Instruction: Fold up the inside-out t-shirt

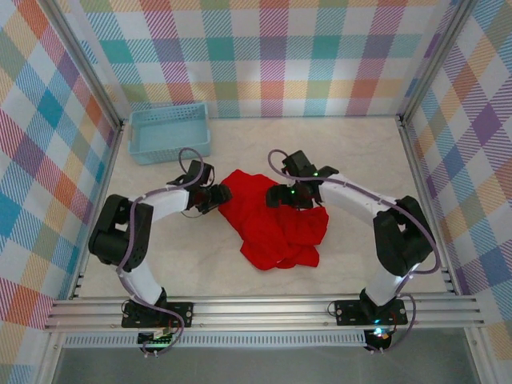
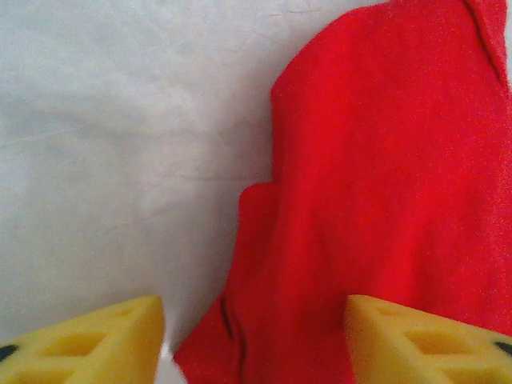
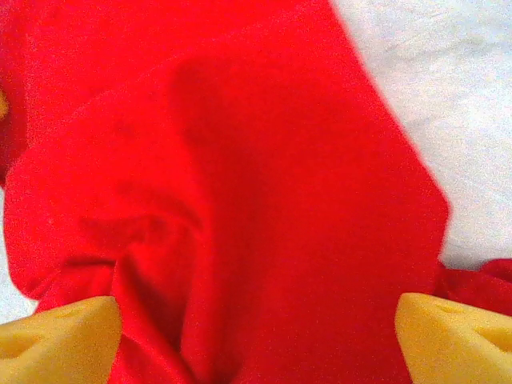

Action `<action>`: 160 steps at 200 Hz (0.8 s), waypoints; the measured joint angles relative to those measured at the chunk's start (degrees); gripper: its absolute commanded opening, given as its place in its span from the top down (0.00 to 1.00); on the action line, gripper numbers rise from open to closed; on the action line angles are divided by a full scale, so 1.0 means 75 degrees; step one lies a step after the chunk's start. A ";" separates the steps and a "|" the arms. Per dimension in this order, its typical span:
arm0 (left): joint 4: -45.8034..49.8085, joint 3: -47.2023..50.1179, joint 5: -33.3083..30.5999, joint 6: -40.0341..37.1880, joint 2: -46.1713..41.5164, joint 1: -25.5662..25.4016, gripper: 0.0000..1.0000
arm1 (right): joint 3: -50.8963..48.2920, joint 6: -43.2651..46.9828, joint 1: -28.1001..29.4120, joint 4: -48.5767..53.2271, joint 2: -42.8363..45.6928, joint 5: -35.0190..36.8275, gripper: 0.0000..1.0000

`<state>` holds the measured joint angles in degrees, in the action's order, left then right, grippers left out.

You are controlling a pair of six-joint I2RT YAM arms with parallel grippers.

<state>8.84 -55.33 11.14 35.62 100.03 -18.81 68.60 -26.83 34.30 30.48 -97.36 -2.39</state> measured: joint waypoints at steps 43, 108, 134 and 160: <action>-0.0055 -0.0571 0.0318 -0.0108 0.0603 0.0000 0.86 | -0.0335 -0.0061 0.0079 -0.0111 -0.0289 0.0047 0.57; 0.0586 -0.0647 0.0248 -0.0455 -0.0635 -0.0003 1.00 | -0.0391 0.0268 0.0096 0.0251 0.0300 0.1387 1.00; 0.0994 -0.0653 0.0079 -0.0711 -0.2396 -0.0035 1.00 | -0.0388 0.0522 0.0096 0.0356 0.1373 0.2005 1.00; 0.1443 -0.0813 0.0061 -0.0906 -0.3920 -0.0090 1.00 | -0.0149 0.0825 0.0131 0.0536 0.2597 0.2229 1.00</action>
<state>19.66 -61.43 11.60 28.82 70.63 -19.49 67.48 -20.64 35.29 34.50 -77.89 14.33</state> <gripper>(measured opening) 0.053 0.067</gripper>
